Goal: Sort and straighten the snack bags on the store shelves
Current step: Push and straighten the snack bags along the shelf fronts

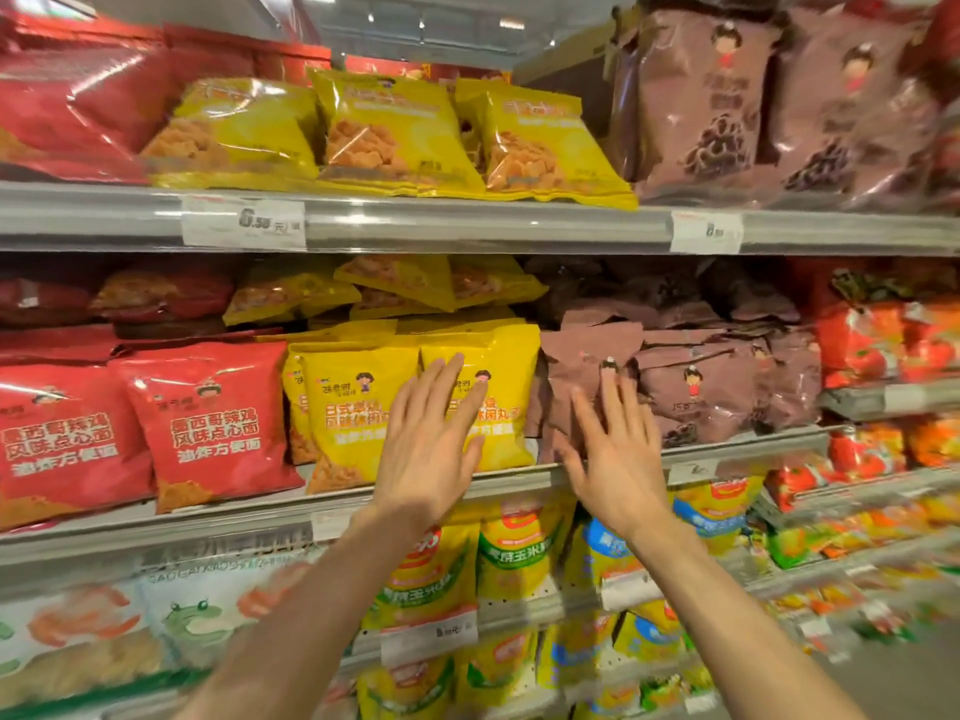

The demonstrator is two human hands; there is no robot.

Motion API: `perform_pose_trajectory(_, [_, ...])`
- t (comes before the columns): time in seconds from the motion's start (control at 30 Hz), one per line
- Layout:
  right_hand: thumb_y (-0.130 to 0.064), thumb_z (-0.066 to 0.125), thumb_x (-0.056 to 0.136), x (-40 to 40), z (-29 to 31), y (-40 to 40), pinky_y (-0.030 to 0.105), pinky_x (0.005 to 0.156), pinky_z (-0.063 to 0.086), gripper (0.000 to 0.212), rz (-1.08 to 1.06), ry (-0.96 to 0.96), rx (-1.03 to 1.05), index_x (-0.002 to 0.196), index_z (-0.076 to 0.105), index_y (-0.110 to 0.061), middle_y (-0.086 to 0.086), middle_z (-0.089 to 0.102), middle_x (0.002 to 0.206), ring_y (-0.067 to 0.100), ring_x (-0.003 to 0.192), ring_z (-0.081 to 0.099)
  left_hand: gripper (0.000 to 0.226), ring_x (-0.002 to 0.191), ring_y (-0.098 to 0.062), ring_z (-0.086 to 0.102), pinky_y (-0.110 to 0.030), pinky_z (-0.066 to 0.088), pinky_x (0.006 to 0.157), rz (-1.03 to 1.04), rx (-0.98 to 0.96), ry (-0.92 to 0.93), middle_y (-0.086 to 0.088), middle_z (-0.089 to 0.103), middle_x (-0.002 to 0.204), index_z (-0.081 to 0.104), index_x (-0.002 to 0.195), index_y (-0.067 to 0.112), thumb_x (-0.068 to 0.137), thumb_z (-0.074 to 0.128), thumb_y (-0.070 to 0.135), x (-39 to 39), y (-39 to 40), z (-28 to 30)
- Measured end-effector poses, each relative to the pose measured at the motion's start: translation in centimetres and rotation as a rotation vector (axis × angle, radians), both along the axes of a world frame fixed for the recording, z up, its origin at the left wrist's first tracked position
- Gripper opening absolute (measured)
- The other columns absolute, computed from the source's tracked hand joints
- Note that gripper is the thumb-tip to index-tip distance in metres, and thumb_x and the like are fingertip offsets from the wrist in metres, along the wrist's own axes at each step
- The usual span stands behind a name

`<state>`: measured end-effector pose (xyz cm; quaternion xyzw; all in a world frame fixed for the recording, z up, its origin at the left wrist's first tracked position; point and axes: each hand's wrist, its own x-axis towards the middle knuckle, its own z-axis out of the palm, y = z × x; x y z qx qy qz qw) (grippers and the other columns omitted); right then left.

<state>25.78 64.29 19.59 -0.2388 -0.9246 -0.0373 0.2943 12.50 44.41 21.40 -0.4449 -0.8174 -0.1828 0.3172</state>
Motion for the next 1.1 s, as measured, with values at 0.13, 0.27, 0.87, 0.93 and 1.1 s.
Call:
perform_pose_trajectory(0.13, [-0.045, 0.053, 0.091, -0.5, 0.0, 0.5, 0.061, 0.118, 0.027, 0.071, 0.034, -0.068, 0.015, 0.156, 0.040, -0.017, 0.022, 0.018, 0.168, 0.040, 0.155, 0.020, 0.061, 0.153, -0.031, 0.022, -0.047, 0.011, 0.121, 0.072, -0.027, -0.004, -0.010, 0.029, 0.166, 0.042, 0.154, 0.024, 0.097, 0.056, 0.043, -0.4, 0.9, -0.6])
perform_pose_trajectory(0.27, [-0.046, 0.050, 0.098, 0.1, 0.4, 1.3, 0.056, 0.122, 0.019, 0.068, 0.117, -0.077, -0.055, 0.159, 0.034, -0.020, 0.016, 0.008, 0.171, 0.035, 0.158, 0.010, 0.062, 0.154, -0.032, 0.022, -0.048, 0.012, 0.121, 0.094, -0.048, -0.023, -0.010, 0.028, 0.166, 0.042, 0.154, 0.024, 0.096, 0.051, 0.045, 0.0, 1.1, -0.4])
perform_pose_trajectory(0.87, [-0.054, 0.044, 0.090, 5.5, 0.9, 9.3, 0.058, 0.120, 0.026, 0.082, -0.009, -0.109, -0.046, 0.160, 0.032, -0.014, 0.013, 0.027, 0.167, 0.038, 0.155, 0.020, 0.050, 0.150, -0.031, 0.033, -0.052, 0.016, 0.122, -0.011, -0.097, 0.011, -0.009, 0.038, 0.162, 0.057, 0.141, 0.020, 0.096, 0.050, 0.039, 5.3, 10.1, 0.7])
perform_pose_trajectory(0.93, [-0.061, 0.034, 0.091, 5.8, 1.1, 10.5, 0.056, 0.122, 0.022, 0.084, 0.078, -0.133, -0.077, 0.162, 0.026, -0.017, 0.010, 0.017, 0.170, 0.035, 0.157, 0.014, 0.049, 0.149, -0.033, 0.035, -0.054, 0.019, 0.122, 0.045, -0.069, -0.013, -0.011, 0.038, 0.162, 0.062, 0.136, 0.019, 0.098, 0.042, 0.043, 5.8, 11.5, 0.3])
perform_pose_trajectory(1.1, [-0.065, 0.040, 0.098, 8.0, 2.4, 13.4, 0.042, 0.125, 0.005, 0.080, 0.341, -0.099, -0.238, 0.163, 0.017, -0.027, -0.004, -0.002, 0.172, 0.017, 0.158, -0.005, 0.056, 0.149, -0.035, 0.032, -0.055, 0.025, 0.119, 0.120, -0.018, -0.093, -0.014, 0.037, 0.162, 0.063, 0.136, 0.017, 0.098, 0.040, 0.051, 7.8, 12.2, 0.0])
